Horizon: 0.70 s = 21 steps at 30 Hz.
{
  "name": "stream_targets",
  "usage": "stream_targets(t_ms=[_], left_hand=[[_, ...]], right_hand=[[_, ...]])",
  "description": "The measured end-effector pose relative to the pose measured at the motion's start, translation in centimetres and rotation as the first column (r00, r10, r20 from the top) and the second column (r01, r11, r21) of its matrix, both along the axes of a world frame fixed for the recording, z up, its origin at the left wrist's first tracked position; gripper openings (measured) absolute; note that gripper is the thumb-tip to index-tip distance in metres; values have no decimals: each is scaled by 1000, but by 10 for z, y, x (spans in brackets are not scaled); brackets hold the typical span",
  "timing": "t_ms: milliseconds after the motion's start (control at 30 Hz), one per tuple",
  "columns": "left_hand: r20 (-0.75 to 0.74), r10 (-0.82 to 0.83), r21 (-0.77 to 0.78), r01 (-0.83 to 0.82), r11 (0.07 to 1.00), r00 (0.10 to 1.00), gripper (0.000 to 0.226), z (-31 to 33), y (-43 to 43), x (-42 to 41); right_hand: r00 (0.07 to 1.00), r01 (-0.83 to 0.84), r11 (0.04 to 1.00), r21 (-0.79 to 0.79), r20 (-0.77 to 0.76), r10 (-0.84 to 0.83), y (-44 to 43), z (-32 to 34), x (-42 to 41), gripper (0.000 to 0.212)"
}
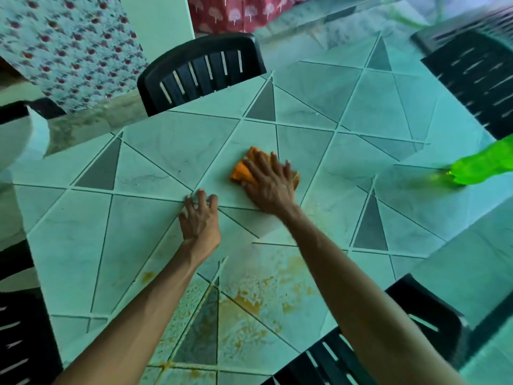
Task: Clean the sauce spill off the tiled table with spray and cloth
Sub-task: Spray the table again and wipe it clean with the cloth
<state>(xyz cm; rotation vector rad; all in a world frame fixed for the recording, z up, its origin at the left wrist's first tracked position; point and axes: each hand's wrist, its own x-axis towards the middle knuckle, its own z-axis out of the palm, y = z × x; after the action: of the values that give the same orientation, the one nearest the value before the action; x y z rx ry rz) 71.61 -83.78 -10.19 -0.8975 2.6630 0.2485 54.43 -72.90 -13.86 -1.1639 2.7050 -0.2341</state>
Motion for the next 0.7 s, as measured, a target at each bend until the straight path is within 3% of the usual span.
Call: stream_targets(t_ms=[167,300,500,600,633,700], left_hand=[[12,8,-5,-8,1000,1000,76,-6,-1,-2],[-33,-5,-11,5,1000,999,73,-7,0,1],[-14,47,-10,-47,999,999,69,-1,8,-8],[-8,41,5,-41,999,999,69,-3,6,-6],[-13,36,8,-36,999,999,69,-5,5,-4],[-30,30,20,-29,999,999,68,-8,2,-1]], right_hand=[[974,226,969,96,-26,-225,86,2,-63,67],[980,198,978,60,6,-199,153,5,-7,68],[994,-112,993,-38,11,112,127,0,143,64],[976,-216,976,-35,-16,215,128,1,121,63],[984,-178,984,-17,-26,178,131,0,100,63],[998,53,998,41,-23,-52,140,0,49,64]])
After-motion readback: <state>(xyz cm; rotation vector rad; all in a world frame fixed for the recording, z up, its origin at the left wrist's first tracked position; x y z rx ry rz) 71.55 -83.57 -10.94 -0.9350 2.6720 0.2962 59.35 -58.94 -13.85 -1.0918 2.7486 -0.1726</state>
